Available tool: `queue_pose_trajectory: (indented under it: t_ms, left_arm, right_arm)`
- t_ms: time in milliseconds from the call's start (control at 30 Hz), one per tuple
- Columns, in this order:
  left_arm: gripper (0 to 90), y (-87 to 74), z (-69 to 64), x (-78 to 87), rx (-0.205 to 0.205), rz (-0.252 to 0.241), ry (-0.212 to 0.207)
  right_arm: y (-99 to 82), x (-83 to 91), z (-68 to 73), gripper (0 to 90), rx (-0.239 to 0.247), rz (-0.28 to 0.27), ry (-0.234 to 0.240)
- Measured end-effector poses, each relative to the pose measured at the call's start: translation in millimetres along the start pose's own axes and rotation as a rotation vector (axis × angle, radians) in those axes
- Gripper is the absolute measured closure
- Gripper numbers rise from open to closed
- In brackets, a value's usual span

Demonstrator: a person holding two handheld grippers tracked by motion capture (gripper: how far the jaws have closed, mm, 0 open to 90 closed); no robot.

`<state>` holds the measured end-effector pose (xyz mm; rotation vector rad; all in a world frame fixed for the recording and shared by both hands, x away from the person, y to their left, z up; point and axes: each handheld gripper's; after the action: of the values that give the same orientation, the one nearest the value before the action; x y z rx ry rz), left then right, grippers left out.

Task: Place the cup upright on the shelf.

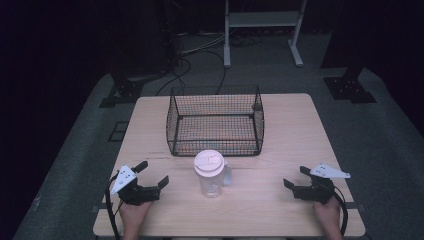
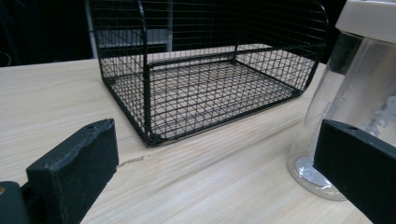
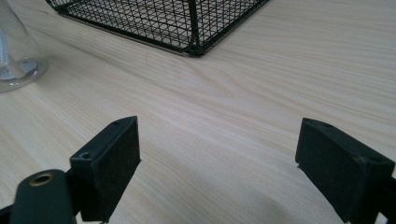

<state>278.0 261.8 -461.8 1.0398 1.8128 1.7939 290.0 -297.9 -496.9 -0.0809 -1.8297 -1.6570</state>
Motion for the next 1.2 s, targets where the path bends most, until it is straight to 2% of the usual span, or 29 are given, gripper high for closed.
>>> queue_pose_trajectory:
  t_ms: [267, 433, 833, 1200]
  left_arm:
    - [0.0, 10.6, -6.8, -4.8, -0.04, 0.023, -0.042]
    - [0.0, 17.2, -11.5, -9.1, -0.059, 0.056, -0.093]
    - [0.0, 39.2, -19.9, -9.3, -0.098, 0.062, -0.169]
    - [0.0, 53.6, -29.2, -16.4, -0.142, 0.115, -0.24]
  right_arm:
    - [-0.3, 0.4, -1.6, 12.9, -0.011, -0.008, 0.0]
    - [-0.3, 0.4, -1.3, 12.9, -0.009, -0.005, -0.001]
    - [-0.5, 1.0, -2.4, 12.9, -0.021, -0.012, 0.005]
    - [-0.7, 1.3, -4.0, 12.9, -0.03, -0.018, 0.009]
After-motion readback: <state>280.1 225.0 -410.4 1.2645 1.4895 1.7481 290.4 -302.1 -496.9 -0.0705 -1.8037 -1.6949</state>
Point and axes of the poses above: each handheld gripper's, and its own axes: x roughly backward along the jaws, y roughly out of its top, z roughly to its left, and after that the axes turned 10 degrees about -y, right-handed
